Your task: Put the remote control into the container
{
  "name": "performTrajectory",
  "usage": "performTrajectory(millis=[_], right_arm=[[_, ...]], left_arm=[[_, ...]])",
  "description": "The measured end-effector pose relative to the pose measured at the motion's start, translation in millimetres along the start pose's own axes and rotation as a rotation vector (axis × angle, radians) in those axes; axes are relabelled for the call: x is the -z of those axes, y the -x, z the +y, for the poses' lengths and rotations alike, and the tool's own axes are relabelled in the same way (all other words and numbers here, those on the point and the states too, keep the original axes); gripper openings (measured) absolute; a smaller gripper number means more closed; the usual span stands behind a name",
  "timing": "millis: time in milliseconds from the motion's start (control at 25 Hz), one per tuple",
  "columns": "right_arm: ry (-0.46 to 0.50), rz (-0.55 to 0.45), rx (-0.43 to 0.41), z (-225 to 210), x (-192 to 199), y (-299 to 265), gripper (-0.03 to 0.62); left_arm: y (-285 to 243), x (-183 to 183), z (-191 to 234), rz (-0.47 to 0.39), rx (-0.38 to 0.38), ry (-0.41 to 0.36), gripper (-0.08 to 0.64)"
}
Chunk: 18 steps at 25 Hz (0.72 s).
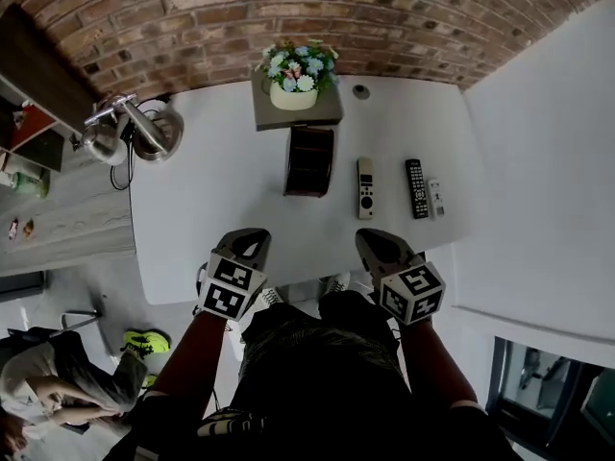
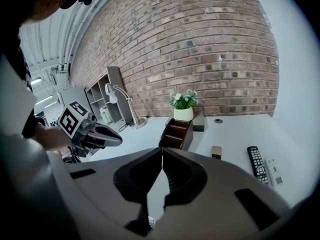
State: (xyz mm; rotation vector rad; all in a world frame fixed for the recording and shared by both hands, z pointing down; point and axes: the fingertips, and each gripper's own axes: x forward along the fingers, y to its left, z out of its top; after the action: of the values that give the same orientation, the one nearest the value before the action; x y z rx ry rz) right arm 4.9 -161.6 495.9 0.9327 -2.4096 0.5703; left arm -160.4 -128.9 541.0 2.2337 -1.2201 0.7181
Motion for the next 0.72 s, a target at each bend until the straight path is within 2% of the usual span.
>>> performTrajectory(millis=[160,320,640,720], right_arm=[[-0.028,-0.015,0.026,-21,-4,-10,0.008],[-0.015,0.017,0.042,-41,8,-18,0.008],[-0.041,0.072,0.147,-133,22,-76,0.013],[-0.058,0.111,0.171,-158,30,-96,0.076]], left_arm=[[-27,-1,37,0.022,-0.033,0.063,0.006],[-57,-1,46,0.053,-0.044,0.056,0.006],[-111,-4,65,0.092,-0.073,0.032,0.006],[-121,-3,67,0.111,-0.098,0.043,0.006]])
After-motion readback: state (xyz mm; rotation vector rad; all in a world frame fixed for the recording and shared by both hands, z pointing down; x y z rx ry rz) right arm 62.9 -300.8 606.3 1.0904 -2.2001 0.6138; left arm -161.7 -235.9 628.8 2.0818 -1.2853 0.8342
